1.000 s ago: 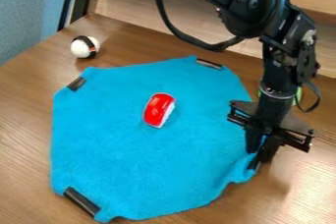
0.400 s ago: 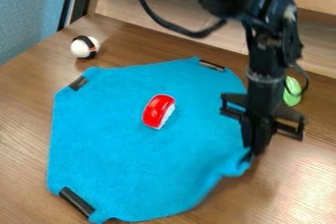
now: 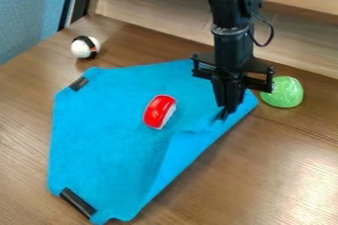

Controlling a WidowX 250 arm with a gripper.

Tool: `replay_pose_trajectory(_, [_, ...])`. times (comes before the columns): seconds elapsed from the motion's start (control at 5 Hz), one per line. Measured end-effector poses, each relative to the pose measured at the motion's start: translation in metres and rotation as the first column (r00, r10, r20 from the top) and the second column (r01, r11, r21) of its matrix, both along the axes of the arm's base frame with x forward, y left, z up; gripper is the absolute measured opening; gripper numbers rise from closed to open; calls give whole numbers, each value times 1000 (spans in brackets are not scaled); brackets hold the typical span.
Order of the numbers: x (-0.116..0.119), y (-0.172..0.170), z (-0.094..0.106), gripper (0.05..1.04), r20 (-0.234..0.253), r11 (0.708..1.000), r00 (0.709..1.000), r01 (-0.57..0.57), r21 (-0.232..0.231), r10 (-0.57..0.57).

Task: Fold the cloth from right to left. Closing the figure inside

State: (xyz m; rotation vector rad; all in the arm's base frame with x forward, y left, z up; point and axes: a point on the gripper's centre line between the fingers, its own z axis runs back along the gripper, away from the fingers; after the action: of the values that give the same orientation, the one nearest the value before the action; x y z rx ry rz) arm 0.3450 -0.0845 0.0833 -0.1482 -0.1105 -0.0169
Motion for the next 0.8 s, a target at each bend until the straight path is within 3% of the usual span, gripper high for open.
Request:
replay_pose_trajectory(0.2, [1, 19, 14, 62, 17, 1000, 1000, -17, -14, 17])
replay_pose_trajectory(0.8, [-4, 98, 38, 59, 43, 994, 994, -106, 18, 105])
